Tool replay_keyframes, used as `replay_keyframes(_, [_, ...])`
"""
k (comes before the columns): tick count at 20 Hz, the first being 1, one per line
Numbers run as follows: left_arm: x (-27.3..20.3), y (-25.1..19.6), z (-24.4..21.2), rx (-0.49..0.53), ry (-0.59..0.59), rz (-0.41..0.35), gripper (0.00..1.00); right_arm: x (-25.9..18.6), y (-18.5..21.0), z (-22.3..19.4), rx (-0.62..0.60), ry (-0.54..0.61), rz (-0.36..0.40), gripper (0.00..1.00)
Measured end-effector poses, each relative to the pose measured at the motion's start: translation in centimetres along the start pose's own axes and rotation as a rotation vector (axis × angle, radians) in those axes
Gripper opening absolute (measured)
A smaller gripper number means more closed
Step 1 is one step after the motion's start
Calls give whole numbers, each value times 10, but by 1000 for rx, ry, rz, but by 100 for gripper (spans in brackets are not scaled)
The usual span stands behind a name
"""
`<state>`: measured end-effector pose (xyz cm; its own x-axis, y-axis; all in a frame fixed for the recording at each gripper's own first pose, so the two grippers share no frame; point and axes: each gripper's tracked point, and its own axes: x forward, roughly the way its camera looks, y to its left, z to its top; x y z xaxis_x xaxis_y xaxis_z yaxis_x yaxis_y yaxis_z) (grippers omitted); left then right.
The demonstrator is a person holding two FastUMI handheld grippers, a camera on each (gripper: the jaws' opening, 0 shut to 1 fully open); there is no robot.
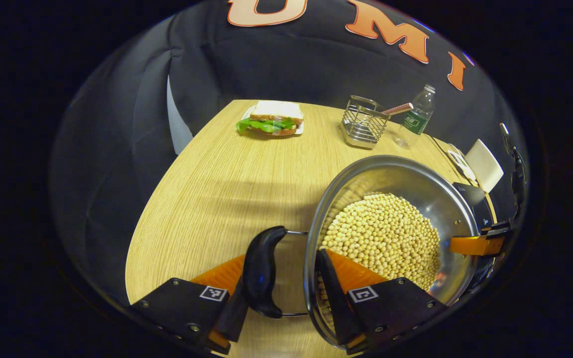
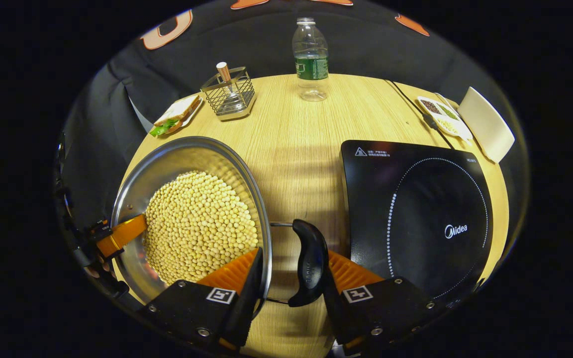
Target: First push the handle of the pot to place it horizontally, then grasp the pot with both hands and set it on the induction cooktop.
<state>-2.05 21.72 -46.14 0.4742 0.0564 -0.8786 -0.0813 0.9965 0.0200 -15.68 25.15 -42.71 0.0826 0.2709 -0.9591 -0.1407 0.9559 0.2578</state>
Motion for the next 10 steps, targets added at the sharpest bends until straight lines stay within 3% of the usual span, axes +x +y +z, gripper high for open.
replay_keyframes(10, [-16,-6,-1,-28,-17,44,60,-15,-3,-1,20,-32,21,51])
